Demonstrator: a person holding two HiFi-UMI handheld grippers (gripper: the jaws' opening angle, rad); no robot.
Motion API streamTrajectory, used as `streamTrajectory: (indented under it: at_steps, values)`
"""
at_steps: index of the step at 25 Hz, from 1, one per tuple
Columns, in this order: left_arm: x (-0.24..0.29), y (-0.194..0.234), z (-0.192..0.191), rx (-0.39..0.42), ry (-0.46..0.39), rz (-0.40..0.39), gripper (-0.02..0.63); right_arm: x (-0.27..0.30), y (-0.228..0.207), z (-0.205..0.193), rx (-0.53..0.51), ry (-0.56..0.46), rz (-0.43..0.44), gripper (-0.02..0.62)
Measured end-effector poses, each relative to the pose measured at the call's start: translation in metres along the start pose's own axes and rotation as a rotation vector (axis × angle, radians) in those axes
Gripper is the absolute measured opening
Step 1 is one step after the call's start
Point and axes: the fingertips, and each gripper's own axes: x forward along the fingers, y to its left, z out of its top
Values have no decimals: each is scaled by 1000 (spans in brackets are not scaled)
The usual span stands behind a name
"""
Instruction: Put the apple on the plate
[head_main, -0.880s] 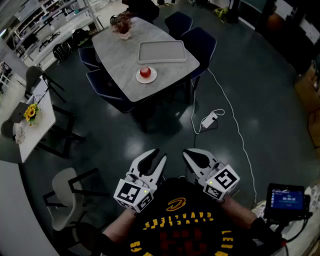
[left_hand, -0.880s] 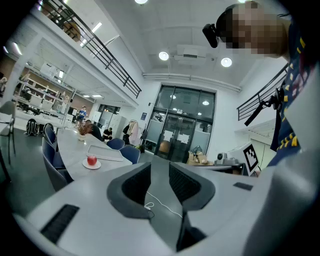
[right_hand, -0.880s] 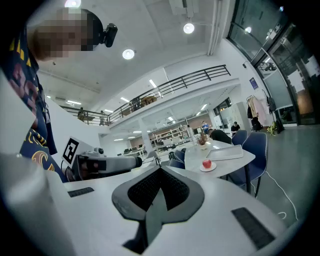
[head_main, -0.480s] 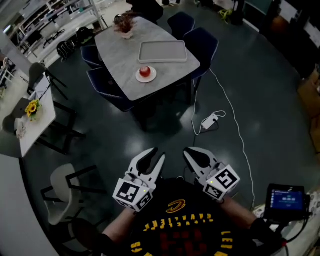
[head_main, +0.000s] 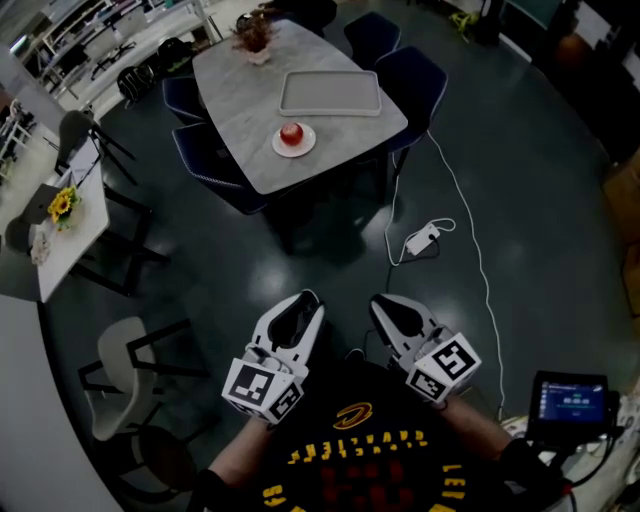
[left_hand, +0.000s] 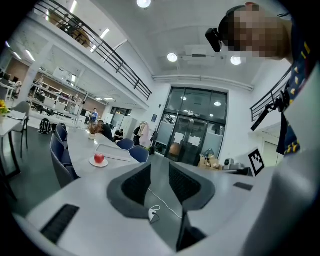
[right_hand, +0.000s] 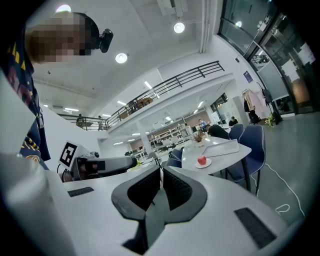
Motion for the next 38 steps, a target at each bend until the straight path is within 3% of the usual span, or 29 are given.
streamTrajectory:
  at_steps: [4,10,24,30,38]
  values:
    - [52,13,-1,-12,21,8,117,18,-48,7,13,20,0,9]
    - [90,49,5,-41,49,-14,117,63,-74,13,14,55,-8,9]
    - [171,196,60,-83,69,-30,117,216,-139,55,68,82,-55,9]
    - [192,250,69,-100,84,-56,117,267,-155,62,73,99,-103,9]
    - [220,309,66,-134,120,-33,117,302,-189,62,121,107,-178,9]
